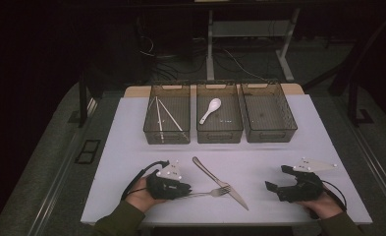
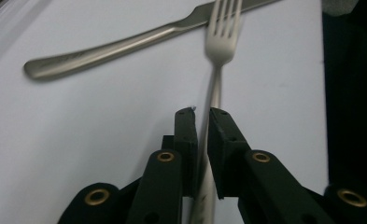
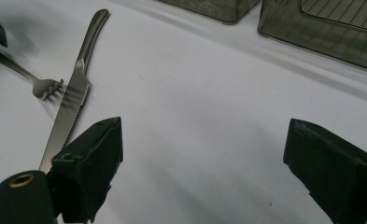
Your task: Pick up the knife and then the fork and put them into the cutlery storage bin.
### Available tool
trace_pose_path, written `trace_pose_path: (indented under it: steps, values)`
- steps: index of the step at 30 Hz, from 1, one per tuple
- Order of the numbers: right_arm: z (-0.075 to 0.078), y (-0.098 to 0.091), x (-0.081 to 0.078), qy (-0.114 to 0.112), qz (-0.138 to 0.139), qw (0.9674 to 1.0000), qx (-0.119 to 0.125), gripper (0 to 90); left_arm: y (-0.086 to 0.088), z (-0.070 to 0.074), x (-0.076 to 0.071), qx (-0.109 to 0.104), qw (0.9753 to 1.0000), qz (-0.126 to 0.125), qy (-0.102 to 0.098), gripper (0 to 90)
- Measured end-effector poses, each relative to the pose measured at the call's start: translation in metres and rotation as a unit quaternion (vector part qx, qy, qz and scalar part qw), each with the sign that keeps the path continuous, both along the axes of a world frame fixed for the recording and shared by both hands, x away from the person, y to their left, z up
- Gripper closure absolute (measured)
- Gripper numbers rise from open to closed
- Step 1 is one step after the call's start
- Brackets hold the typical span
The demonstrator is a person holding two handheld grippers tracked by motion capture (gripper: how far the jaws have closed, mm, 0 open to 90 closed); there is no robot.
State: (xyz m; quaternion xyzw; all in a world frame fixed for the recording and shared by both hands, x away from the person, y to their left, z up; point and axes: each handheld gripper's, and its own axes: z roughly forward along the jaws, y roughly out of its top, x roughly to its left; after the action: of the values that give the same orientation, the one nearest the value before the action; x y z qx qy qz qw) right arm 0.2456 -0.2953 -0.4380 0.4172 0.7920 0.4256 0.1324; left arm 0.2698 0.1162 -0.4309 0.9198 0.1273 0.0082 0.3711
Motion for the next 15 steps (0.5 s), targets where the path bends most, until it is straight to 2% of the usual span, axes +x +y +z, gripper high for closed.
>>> trace_pose_path:
  steps: [5,10,15]
  values:
    - [0.000,0.001,0.000,0.000,0.000,1.0000,-0.001,12.0,-0.019,-0.001,-0.004,0.000,0.9999,0.000,-0.011,71.4]
    - [-0.001,0.001,0.000,0.000,-0.001,1.0000,0.000,12.0,-0.030,-0.006,-0.002,-0.008,0.9997,-0.005,-0.021,71.7]
    - [0.000,0.001,0.000,-0.001,0.001,1.0000,-0.001,12.0,-0.036,-0.013,-0.002,0.006,0.9996,-0.015,-0.023,74.3]
